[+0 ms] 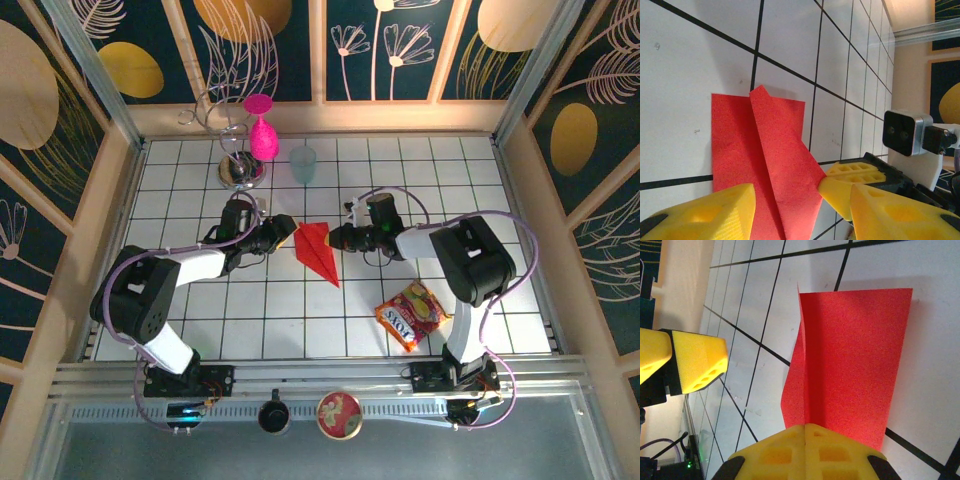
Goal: Fold a paper plane with a square sheet of paper (pick it up from the middle)
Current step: Pick up the paper from the center of the table.
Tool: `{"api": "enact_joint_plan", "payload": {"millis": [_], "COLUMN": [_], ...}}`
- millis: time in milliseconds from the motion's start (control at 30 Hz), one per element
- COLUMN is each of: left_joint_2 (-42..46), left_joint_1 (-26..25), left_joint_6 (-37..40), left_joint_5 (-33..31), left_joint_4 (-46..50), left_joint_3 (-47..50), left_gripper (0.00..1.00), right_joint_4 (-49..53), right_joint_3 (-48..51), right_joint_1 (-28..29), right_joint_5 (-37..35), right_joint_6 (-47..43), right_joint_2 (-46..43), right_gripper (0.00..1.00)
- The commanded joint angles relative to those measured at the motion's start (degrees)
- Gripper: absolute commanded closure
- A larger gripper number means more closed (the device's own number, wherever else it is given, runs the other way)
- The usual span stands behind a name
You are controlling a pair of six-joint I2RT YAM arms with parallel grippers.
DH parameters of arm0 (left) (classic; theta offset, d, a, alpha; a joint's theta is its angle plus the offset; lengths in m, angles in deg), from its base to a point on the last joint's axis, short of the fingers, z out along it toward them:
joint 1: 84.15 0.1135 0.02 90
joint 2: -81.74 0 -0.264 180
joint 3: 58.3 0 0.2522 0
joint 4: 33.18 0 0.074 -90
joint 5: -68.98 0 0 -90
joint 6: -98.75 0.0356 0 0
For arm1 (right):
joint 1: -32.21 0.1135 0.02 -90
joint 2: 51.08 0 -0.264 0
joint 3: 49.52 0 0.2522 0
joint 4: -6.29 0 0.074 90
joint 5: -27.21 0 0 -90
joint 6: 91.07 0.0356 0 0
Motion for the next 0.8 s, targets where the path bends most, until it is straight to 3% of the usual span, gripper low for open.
{"api": "enact_joint_plan", "payload": {"millis": [0,133,400,600,767], "left_joint_2": [2.5,4.4,7.3,6.0,4.5], "left_joint_1": [-0.1,0.0,-0.2,-1.6,-2.7], "left_joint_6": [-0.2,-1.6,-7.6,-9.0,-8.2], "left_joint_5": [1.7,3.2,8.8,11.5,13.2], "left_joint_4": [-2.1,-4.7,-19.6,-27.2,-30.5], "left_joint_3": [-0.2,0.5,2.8,3.0,2.3], "left_gripper": [0.47,0.43,0.29,0.3,0.37], "right_joint_4": [-3.0,-7.2,-23.2,-32.1,-36.3], "right_joint_3": [-0.9,-0.3,1.6,2.2,2.4], "right_joint_1": [-0.8,-1.7,-2.5,-2.4,-2.4], "right_joint_5": [0.8,3.1,9.7,12.0,13.1], "right_joint_6": [-0.4,3.3,19.0,28.7,33.9], "right_joint_2": [-2.7,-6.6,-10.4,-10.9,-10.8], "right_gripper": [1.0,1.0,1.0,1.0,1.0]}}
